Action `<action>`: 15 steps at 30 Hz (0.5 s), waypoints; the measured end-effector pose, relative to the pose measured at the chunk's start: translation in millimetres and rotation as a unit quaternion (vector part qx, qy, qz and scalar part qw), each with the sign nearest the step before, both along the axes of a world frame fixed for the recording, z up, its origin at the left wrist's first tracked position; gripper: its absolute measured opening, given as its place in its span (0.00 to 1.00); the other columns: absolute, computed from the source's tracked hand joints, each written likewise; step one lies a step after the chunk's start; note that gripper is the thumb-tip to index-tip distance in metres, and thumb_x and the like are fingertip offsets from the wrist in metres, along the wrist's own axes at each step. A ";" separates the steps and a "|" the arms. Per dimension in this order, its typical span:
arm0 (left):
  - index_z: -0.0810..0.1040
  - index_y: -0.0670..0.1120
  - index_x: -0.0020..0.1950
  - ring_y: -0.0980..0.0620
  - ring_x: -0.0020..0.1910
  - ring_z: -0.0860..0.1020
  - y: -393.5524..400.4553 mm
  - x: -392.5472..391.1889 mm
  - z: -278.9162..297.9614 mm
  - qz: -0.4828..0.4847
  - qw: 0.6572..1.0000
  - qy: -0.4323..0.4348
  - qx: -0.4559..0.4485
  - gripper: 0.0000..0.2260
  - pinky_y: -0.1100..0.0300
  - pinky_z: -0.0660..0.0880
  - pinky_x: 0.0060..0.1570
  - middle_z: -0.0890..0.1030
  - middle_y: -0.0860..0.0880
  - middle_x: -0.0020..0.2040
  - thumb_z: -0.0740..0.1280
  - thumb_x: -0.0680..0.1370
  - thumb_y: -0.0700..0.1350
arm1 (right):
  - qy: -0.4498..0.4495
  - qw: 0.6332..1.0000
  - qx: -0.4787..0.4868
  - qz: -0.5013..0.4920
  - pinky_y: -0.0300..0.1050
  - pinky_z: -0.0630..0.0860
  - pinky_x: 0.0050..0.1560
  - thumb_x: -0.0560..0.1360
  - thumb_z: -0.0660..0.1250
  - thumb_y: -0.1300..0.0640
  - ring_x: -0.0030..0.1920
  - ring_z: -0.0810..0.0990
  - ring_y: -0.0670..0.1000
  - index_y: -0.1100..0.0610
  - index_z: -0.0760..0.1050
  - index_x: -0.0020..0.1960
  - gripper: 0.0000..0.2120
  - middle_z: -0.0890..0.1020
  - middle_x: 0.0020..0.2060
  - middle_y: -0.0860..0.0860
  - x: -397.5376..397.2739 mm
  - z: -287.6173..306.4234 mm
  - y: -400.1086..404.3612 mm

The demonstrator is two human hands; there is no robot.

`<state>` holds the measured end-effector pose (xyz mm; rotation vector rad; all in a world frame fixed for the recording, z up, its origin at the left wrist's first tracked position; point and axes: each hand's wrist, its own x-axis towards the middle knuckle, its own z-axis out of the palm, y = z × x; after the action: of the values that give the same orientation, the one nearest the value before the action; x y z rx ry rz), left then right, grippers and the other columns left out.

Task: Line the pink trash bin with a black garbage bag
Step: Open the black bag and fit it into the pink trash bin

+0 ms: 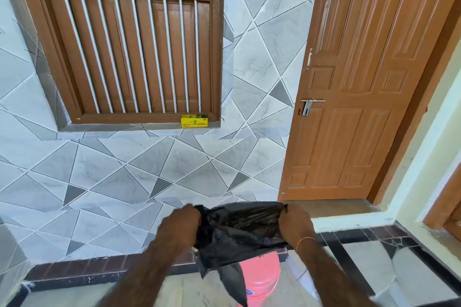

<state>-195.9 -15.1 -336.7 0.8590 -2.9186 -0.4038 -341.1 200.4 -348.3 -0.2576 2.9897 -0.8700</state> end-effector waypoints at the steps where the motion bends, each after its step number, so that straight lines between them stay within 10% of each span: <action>1: 0.76 0.50 0.60 0.45 0.57 0.80 -3.8 5.4 -5.2 0.008 0.998 -0.069 -0.005 0.14 0.52 0.76 0.57 0.81 0.48 0.59 0.63 0.75 0.43 | 0.010 1.000 0.014 0.005 0.49 0.75 0.54 0.79 0.56 0.56 0.55 0.80 0.61 0.58 0.78 0.54 0.14 0.82 0.54 0.59 0.1 -0.1 0.9; 6: 0.76 0.41 0.62 0.43 0.61 0.78 -30.8 -3.6 -12.7 0.090 0.991 -0.060 0.075 0.15 0.54 0.75 0.60 0.79 0.42 0.62 0.65 0.77 0.47 | 0.078 0.988 0.110 0.076 0.52 0.79 0.51 0.76 0.54 0.59 0.50 0.81 0.61 0.54 0.72 0.53 0.11 0.82 0.49 0.57 -4.1 7.0 -5.3; 10: 0.82 0.41 0.48 0.40 0.49 0.83 -23.0 -35.1 21.7 0.212 0.891 0.296 0.271 0.15 0.49 0.80 0.50 0.84 0.41 0.48 0.71 0.68 0.51 | 0.180 0.983 0.012 0.040 0.52 0.74 0.43 0.76 0.53 0.61 0.48 0.81 0.64 0.56 0.68 0.55 0.10 0.82 0.47 0.61 -17.7 51.2 -18.6; 15: 0.74 0.40 0.65 0.40 0.55 0.76 14.0 -32.1 36.6 0.054 0.872 0.479 -0.081 0.18 0.49 0.75 0.57 0.77 0.39 0.56 0.62 0.75 0.35 | 0.362 0.922 -0.131 0.037 0.52 0.77 0.38 0.79 0.56 0.57 0.41 0.80 0.60 0.56 0.71 0.56 0.09 0.81 0.44 0.56 -18.0 72.3 -10.8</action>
<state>-227.9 -1.1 -300.2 0.5517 -1.9380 -0.4069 -359.1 189.6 -276.0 -0.8678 3.4460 -1.4354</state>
